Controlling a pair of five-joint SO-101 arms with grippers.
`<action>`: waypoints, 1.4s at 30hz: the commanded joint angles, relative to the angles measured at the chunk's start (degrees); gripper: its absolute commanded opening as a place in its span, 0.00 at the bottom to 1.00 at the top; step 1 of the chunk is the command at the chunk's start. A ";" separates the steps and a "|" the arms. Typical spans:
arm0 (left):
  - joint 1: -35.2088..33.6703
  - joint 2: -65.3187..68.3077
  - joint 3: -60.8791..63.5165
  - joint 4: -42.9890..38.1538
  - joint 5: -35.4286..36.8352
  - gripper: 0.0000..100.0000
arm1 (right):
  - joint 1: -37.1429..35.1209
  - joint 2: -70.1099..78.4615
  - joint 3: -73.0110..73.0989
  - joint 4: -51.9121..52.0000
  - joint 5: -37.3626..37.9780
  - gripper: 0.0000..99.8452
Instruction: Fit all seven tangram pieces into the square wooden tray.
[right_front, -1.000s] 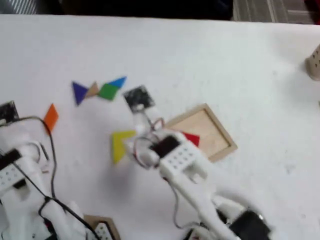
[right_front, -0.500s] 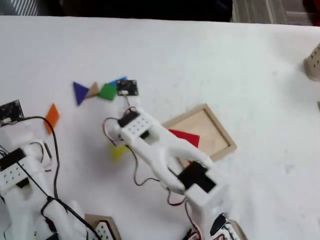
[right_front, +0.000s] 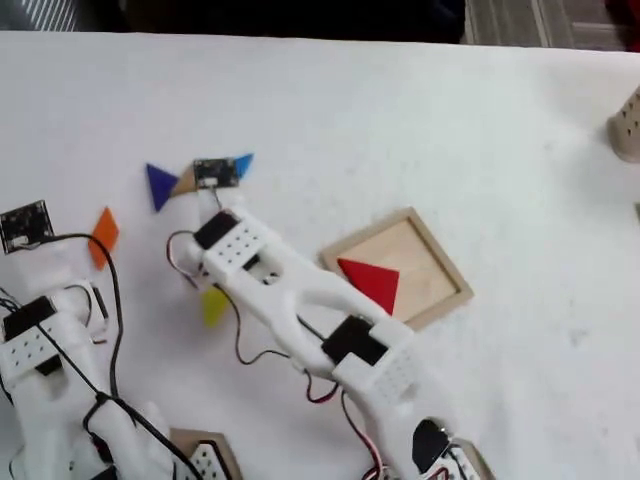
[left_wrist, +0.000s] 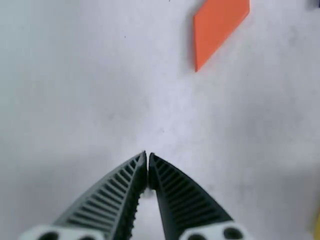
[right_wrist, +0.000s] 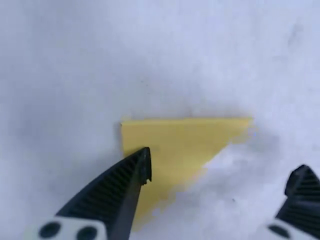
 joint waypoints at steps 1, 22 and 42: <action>0.75 -1.63 -0.53 -1.05 0.53 0.02 | -0.66 -5.41 -0.70 1.10 0.00 0.41; -1.10 -1.54 -0.35 -2.64 2.73 0.02 | -2.15 2.59 0.09 -3.38 3.16 0.38; -0.84 -1.54 -0.18 -2.55 2.64 0.02 | 18.51 0.31 0.53 4.62 9.58 0.02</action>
